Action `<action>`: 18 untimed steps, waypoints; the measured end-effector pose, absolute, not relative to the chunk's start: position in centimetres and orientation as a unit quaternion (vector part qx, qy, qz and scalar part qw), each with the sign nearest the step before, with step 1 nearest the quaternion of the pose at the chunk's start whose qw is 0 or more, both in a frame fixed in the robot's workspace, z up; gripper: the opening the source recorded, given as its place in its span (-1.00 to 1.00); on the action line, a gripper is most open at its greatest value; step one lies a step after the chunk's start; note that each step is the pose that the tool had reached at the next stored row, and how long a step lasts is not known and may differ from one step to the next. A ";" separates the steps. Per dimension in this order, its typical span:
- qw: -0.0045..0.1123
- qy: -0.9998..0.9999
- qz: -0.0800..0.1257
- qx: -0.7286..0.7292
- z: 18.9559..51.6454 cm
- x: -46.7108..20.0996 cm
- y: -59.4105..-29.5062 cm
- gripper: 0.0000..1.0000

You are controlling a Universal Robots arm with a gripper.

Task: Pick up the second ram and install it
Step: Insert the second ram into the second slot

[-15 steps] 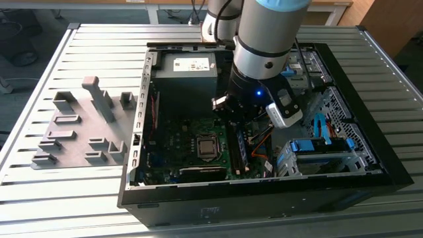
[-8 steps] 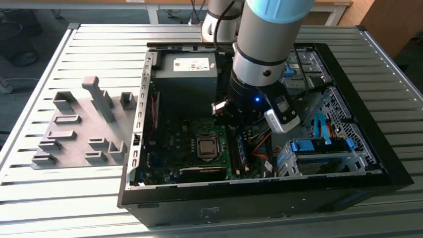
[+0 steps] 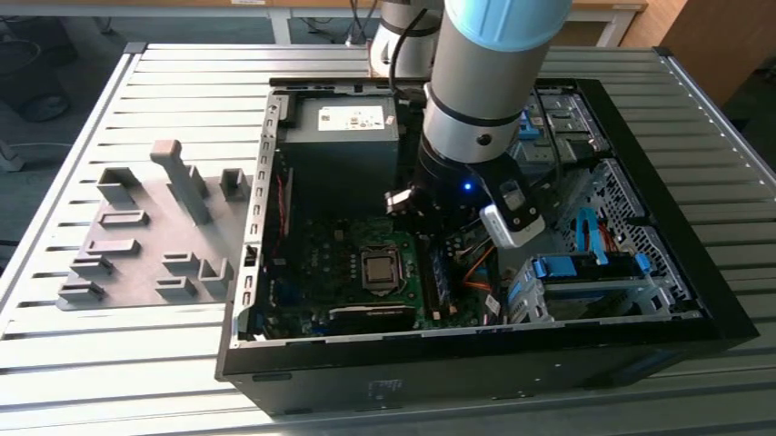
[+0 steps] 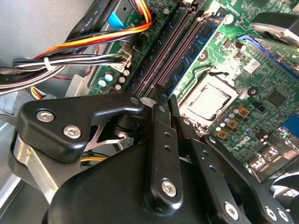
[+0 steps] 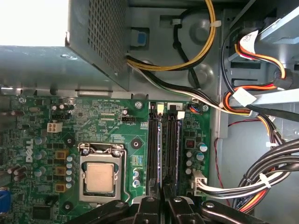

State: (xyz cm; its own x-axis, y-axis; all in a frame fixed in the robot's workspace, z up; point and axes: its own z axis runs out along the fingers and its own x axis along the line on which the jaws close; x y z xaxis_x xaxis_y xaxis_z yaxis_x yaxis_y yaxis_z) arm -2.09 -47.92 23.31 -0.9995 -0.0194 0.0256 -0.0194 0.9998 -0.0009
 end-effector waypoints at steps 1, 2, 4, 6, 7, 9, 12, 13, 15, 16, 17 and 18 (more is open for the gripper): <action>0.013 -1.000 0.001 0.010 23.3 -2.1 -47.9 -0.72; 0.013 -1.000 0.000 0.010 23.3 -2.1 -47.9 -0.72; 0.013 -1.000 0.000 0.007 23.1 -2.2 -47.9 -0.72; 0.013 -1.000 0.000 0.005 22.9 -2.3 -47.9 -0.72; 0.013 -1.000 0.000 0.004 22.7 -2.3 -47.9 -0.72; 0.013 -1.000 0.000 0.004 22.4 -2.3 -47.9 -0.72; 0.013 -1.000 0.000 0.004 21.8 -2.3 -47.9 -0.72; 0.013 -1.000 0.000 0.004 21.8 -2.3 -47.9 -0.72; 0.013 -1.000 0.000 0.004 21.8 -2.3 -47.9 -0.72; 0.013 -1.000 0.000 0.004 21.8 -2.3 -47.9 -0.72; 0.013 -1.000 0.000 0.004 21.8 -2.3 -47.9 -0.72; 0.013 -1.000 0.000 0.004 21.8 -2.3 -47.9 -0.72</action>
State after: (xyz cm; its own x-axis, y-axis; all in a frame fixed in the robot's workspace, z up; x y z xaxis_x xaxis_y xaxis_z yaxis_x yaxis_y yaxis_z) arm -2.34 -47.90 21.76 -0.9996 -0.0089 0.0255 -0.0089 1.0000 0.0004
